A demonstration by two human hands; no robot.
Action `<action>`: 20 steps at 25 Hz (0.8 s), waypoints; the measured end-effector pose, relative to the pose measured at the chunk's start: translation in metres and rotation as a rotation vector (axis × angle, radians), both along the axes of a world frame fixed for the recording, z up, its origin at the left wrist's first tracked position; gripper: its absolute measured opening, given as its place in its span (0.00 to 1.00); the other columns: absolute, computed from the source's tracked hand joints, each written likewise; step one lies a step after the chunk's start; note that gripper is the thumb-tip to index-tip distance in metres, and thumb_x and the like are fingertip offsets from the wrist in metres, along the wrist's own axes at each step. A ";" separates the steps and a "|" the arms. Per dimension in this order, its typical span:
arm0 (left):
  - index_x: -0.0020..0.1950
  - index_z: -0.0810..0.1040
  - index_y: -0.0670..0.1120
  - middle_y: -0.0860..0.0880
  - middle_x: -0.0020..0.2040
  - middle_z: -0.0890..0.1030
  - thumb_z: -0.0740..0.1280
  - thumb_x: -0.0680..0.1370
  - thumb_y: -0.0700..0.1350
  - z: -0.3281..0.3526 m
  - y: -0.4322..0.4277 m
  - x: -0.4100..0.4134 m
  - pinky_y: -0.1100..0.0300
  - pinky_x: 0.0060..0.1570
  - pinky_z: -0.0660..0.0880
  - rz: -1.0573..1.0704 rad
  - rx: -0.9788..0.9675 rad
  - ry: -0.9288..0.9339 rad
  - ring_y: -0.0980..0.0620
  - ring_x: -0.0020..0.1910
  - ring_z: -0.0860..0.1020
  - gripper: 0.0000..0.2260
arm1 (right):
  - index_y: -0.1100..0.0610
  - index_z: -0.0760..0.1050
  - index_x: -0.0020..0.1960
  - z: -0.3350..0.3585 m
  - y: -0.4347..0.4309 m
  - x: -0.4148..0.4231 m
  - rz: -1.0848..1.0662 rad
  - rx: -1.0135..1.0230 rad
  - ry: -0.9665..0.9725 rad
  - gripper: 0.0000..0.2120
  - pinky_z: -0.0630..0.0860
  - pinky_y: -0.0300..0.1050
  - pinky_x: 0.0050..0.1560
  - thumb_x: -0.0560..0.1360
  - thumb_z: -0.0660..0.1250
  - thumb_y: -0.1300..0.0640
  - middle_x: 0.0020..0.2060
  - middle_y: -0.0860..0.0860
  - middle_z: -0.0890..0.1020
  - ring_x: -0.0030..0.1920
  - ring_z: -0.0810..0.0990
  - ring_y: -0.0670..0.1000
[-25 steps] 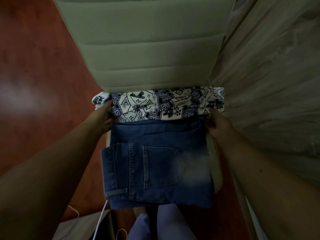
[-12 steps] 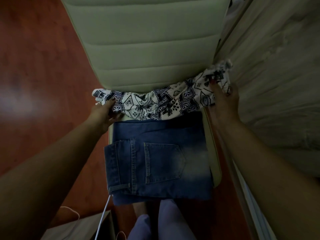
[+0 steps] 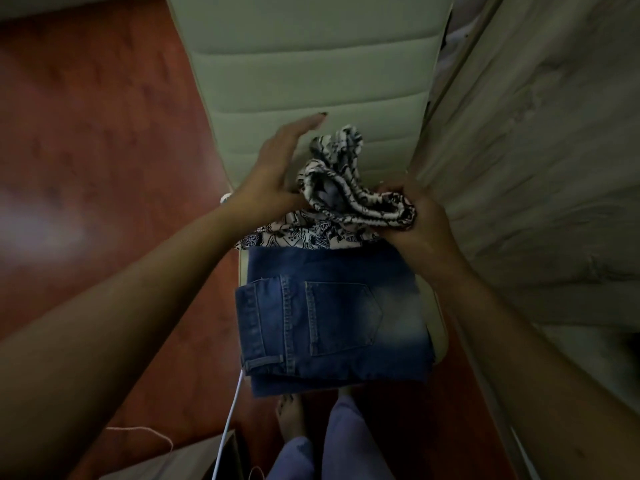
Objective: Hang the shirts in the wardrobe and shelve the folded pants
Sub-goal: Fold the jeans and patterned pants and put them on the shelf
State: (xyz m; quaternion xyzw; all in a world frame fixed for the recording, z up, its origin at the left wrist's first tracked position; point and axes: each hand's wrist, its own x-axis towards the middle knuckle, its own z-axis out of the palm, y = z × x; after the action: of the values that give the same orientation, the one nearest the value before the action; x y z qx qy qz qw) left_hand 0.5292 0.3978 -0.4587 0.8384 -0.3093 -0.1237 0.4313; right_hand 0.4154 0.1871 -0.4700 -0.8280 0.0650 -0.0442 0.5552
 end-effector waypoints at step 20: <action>0.42 0.74 0.40 0.46 0.48 0.83 0.75 0.67 0.51 0.034 -0.027 0.002 0.49 0.54 0.77 -0.332 0.060 -0.054 0.53 0.51 0.81 0.16 | 0.53 0.68 0.57 -0.001 -0.003 -0.046 -0.152 -0.087 0.097 0.27 0.76 0.34 0.43 0.64 0.79 0.53 0.48 0.47 0.78 0.46 0.80 0.44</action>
State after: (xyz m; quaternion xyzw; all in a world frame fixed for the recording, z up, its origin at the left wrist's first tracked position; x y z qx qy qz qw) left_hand 0.5311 0.3708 -0.4243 0.7912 -0.4512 -0.1800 0.3714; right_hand 0.3692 0.1837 -0.4705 -0.8453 0.1523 -0.0488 0.5098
